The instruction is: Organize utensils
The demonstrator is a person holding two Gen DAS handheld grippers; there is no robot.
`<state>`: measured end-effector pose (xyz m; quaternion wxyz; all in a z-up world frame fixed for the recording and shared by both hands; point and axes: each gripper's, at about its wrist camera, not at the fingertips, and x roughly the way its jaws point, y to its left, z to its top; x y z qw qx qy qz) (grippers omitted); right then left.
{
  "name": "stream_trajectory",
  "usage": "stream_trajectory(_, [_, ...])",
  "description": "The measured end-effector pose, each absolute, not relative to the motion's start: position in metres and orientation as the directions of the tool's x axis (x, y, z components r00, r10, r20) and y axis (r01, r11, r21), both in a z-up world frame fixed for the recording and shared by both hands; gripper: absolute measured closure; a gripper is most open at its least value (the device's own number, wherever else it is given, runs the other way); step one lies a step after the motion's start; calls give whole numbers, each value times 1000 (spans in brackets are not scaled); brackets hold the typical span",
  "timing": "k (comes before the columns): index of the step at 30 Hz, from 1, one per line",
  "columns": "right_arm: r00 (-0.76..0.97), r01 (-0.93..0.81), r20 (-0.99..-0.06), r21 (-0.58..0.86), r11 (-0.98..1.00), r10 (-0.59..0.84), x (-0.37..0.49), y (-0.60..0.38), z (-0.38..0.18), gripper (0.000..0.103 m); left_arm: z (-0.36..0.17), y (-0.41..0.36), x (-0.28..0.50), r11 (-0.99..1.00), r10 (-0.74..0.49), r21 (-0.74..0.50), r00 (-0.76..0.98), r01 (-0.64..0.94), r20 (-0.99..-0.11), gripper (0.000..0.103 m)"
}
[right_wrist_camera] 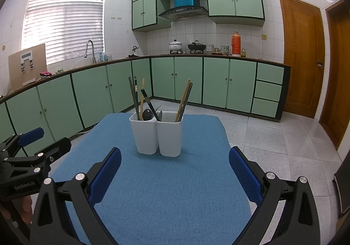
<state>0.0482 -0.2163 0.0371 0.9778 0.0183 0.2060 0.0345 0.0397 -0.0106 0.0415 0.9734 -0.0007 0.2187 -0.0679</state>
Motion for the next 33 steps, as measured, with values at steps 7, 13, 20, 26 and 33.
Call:
stream_trajectory(7, [913,-60,-402,50,997,75,48,-216,37,6,42,-10,39,991,-132,-30,895,132,-426,5])
stream_trajectory(13, [912,-59,-404,51,997,74,49,-216,36,6,42,-10,39,991,-129,-24,896,131,-424,5])
stream_trajectory(20, [911,-57,-406,51,997,73,49,-216,36,6,41,-11,38,991,-130,-28,897,131,-423,5])
stream_trajectory(26, [910,-54,-409,51,997,70,50,-216,34,6,42,-11,38,991,-131,-31,897,130,-423,5])
stream_trajectory(33, [909,-53,-410,52,997,69,50,-216,33,6,41,-12,38,991,-129,-36,899,126,-419,5])
